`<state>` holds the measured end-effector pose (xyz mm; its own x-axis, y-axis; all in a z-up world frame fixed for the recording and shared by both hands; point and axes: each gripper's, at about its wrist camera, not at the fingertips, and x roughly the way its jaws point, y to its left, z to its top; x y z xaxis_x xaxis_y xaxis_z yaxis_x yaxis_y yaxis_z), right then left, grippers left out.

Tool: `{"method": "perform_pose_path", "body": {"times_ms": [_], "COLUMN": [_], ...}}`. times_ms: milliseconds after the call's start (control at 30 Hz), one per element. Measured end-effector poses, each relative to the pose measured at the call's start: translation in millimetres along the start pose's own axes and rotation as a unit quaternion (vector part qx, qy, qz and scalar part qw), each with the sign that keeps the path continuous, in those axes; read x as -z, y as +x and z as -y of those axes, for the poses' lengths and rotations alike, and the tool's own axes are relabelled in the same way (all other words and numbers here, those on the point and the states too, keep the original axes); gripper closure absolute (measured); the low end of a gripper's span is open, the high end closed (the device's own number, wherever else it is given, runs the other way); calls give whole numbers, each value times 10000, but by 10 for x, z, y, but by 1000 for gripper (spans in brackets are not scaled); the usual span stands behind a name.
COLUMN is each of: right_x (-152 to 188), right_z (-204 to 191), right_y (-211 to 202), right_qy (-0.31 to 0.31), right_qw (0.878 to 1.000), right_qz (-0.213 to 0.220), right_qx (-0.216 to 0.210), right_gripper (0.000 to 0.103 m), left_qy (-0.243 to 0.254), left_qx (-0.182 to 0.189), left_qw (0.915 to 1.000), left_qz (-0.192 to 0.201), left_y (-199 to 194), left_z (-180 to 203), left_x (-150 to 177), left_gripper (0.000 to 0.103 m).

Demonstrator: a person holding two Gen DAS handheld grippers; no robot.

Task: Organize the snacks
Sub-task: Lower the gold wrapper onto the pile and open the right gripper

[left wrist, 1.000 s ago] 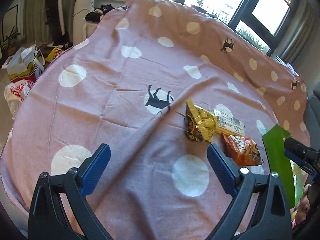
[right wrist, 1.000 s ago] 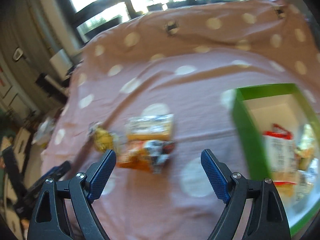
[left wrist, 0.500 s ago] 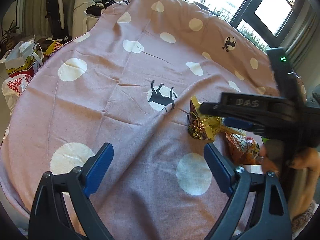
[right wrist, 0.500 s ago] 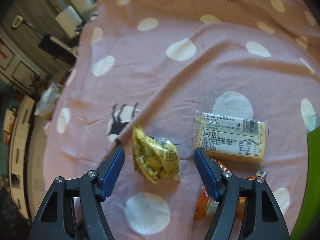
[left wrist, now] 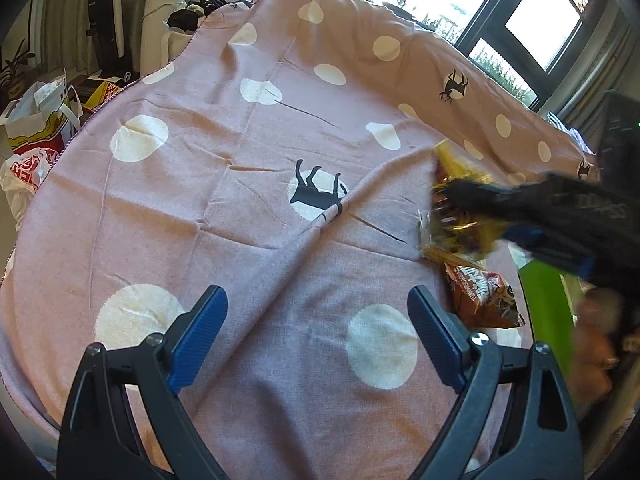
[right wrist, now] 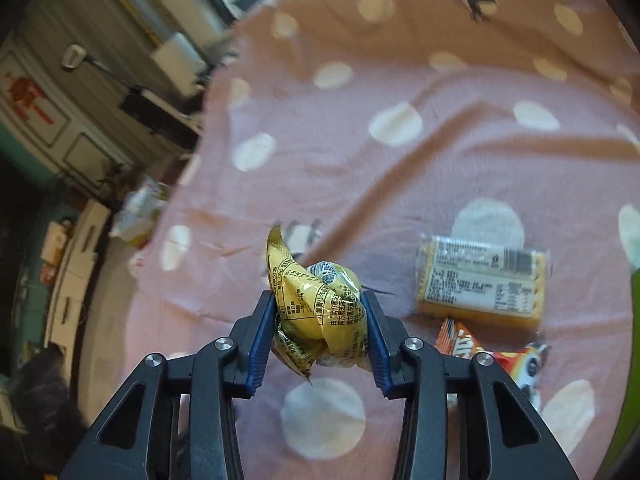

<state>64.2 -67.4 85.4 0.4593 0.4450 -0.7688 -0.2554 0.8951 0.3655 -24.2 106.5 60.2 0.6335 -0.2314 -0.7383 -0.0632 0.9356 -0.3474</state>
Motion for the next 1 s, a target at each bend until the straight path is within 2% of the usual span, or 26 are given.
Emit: {"method": "perform_pose_path", "body": {"times_ms": [133,233,300,400,633,733,800,900,1000], "right_x": [138,403,563,792,899,900,880,860,862], "right_z": [-101,-51,11,151,516,611,642,714,798], "right_y": [-553,-788,-770,-658,-332,-305,-389,-601,-741], "right_qy": [-379,-473,-393,-237,232,467,524,659,824], "right_qw": [9986,9979,9986,9997,9969,9941,9942,9963,9957], "right_qz": [359,371,185,-51,-612,-601,-439,-139,120], "right_qx": [-77,-240,-306,4,448,769,836,531,402], "right_gripper": [59,59,59,59,58,51,48,32,28], "left_qy": [71,116,167,257,386,453,519,620,749], "left_qx": [-22,-39,-58,-75,84,188,361,693,1136], "left_qw": [10000,9999,9998,9996,9991,9987,9979,9955,9904], "left_qz": [-21,-41,-63,-83,-133,-146,-151,-158,-245], "left_y": [19,42,59,83,122,128,114,75,58], "left_z": [37,79,110,162,301,378,438,538,647], "left_x": [16,30,47,74,147,179,201,229,274], "left_gripper": [12,12,12,13,13,13,13,13,13]}}
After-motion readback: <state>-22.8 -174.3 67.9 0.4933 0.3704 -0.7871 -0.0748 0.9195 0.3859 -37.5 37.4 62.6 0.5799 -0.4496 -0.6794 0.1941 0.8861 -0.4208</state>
